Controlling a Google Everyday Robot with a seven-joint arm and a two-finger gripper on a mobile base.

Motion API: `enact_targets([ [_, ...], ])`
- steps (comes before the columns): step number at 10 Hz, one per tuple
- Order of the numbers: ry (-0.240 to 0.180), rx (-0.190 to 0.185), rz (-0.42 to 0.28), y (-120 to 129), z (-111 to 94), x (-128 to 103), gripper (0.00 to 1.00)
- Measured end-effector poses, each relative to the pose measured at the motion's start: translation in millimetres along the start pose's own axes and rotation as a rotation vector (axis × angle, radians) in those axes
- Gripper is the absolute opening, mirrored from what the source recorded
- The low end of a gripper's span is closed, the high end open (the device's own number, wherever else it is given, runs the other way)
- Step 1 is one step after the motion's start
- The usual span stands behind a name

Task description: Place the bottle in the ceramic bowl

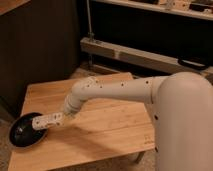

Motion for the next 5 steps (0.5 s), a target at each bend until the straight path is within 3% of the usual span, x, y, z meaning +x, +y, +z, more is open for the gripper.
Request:
enact_targets([
  [4,-0.031,-0.092,-0.096,-16,41,-45,0.01],
  [5,-0.027,-0.12,-0.123,-17,52,-56,0.07],
])
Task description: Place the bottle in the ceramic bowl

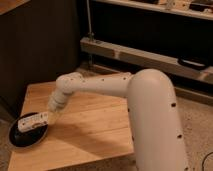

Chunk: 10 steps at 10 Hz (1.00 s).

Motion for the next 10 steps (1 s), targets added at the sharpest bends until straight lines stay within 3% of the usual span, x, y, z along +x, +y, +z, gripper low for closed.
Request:
enact_targets([
  [4,0.073,-0.095,-0.056,0,31,-18,0.49],
  [7,0.12,-0.103,-0.036,3,34,-13,0.78],
  [10,0.141,-0.07,0.016,3,30,-3,0.8],
])
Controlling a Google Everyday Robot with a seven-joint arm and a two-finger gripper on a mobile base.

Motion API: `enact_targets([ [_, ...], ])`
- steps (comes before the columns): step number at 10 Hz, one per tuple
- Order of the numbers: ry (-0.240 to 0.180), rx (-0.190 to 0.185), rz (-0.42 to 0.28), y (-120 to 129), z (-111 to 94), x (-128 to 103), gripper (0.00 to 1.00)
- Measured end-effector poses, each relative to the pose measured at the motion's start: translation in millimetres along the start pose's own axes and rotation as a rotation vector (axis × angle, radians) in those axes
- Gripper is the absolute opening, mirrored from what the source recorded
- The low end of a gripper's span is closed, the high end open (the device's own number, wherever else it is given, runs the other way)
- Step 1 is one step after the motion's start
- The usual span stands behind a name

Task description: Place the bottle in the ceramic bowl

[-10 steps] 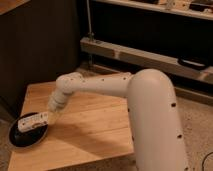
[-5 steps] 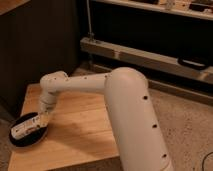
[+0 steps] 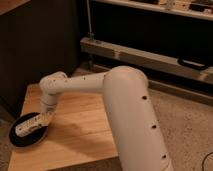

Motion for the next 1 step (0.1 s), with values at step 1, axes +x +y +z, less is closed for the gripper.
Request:
enact_targets([
  [1,0.0,0.001,0.0,-0.2,-0.6,0.1,0.8],
])
